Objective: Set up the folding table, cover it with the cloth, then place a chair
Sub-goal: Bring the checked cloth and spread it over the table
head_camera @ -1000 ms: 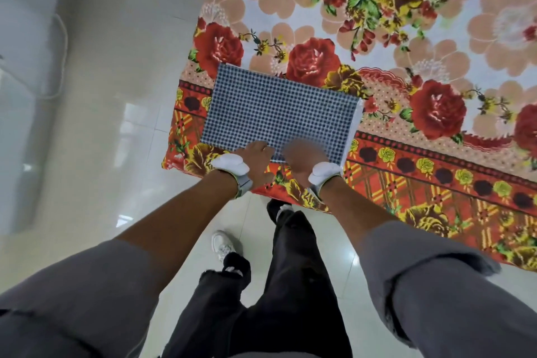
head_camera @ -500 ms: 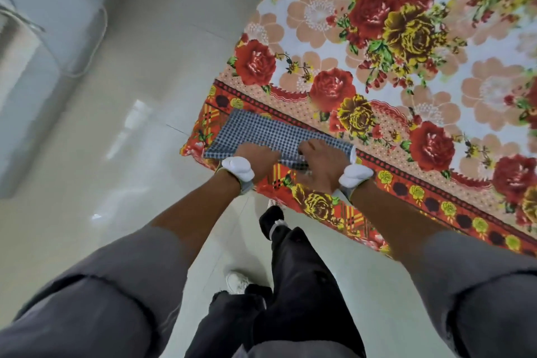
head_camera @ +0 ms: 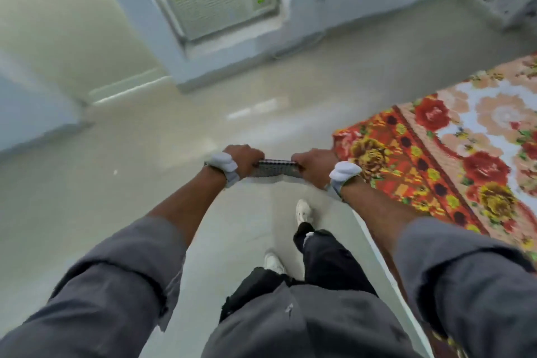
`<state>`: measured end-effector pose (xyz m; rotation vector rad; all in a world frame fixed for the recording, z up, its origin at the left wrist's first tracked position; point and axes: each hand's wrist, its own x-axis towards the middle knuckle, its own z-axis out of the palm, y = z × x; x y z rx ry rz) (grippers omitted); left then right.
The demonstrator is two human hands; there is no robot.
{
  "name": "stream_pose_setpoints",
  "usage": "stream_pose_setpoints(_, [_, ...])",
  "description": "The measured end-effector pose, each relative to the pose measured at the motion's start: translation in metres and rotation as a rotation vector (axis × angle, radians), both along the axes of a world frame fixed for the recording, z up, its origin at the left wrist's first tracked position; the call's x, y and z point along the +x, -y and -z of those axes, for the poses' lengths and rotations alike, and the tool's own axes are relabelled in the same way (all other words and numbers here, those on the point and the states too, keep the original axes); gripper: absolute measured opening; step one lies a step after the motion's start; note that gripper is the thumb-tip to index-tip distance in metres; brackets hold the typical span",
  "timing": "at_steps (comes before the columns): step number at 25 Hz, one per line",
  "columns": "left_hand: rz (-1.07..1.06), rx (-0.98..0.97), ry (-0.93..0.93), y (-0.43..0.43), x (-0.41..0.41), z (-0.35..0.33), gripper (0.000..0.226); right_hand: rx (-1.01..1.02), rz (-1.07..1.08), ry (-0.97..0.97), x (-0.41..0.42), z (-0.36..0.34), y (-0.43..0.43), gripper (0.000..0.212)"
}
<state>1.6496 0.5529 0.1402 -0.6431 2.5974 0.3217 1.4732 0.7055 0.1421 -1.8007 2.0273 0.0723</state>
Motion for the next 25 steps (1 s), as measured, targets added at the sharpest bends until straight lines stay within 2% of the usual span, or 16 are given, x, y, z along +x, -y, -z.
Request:
stream_pose_setpoints(5, [-0.237, 0.027, 0.056, 0.027, 0.144, -0.007, 0.026, 0.158, -0.337, -0.049, 0.101, -0.009, 0.085, 0.018])
stream_pose_setpoints(9, [-0.451, 0.073, 0.178, 0.055, 0.265, -0.011, 0.030, 0.309, -0.604, -0.179, 0.189, 0.008, 0.159, 0.026])
stream_pose_setpoints(12, [-0.637, 0.089, 0.185, 0.075, 0.354, -0.012, 0.030, 0.296, -0.774, -0.188, 0.266, 0.020, 0.231, 0.032])
stream_pose_setpoints(16, [-0.807, 0.051, 0.199, 0.094, 0.439, -0.014, 0.028, 0.240, -0.977, -0.244, 0.362, 0.014, 0.316, 0.024])
stream_pose_setpoints(22, [-1.118, 0.020, 0.116, 0.085, 0.565, -0.020, 0.029, 0.155, -1.308, -0.297, 0.520, 0.012, 0.379, 0.021])
stream_pose_setpoints(25, [-1.345, 0.052, 0.098, 0.056, 0.649, 0.000, 0.026, 0.166, -1.502, -0.306, 0.632, 0.029, 0.389, 0.022])
